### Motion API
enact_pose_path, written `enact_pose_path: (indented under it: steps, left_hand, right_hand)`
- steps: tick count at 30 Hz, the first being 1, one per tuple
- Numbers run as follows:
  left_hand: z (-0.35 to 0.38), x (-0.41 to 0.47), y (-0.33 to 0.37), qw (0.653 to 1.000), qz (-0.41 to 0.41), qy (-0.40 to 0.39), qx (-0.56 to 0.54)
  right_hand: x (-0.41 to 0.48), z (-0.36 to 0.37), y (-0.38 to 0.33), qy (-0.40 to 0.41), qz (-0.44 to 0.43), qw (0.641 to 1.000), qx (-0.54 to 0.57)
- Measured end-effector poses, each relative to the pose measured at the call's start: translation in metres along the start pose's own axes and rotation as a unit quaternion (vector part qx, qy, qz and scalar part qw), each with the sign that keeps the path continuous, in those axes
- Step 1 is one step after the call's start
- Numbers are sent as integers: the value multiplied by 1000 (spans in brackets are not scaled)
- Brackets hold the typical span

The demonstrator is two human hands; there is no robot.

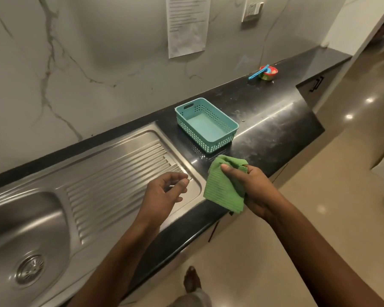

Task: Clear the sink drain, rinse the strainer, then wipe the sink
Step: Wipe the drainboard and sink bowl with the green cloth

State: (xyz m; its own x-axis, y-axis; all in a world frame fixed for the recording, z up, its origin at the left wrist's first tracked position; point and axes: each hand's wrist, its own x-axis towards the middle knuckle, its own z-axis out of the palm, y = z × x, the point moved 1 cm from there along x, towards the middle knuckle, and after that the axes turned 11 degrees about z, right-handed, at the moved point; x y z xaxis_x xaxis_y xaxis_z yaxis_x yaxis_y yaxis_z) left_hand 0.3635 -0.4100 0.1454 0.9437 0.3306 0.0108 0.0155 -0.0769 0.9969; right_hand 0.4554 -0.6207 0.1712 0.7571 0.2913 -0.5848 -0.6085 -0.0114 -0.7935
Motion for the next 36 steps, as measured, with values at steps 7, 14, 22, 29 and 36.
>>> enact_pose_path:
  steps: [7, 14, 22, 29, 36]
  left_hand:
    - [31, 66, 5, 999, -11, 37, -17]
    - [54, 110, 13, 997, -14, 68, 20]
    - [85, 129, 18, 988, -8, 153, 33]
    - [112, 135, 5, 968, -24, 250, 22]
    - [121, 129, -5, 950, -44, 309, 21]
  right_hand:
    - [65, -22, -61, -53, 35, 998, -20]
    - [138, -35, -125, -49, 71, 995, -50]
    - [241, -38, -197, -62, 77, 980, -170]
    - [309, -12, -201, -108, 113, 931, -329]
    - [343, 12, -172, -137, 151, 866, -457]
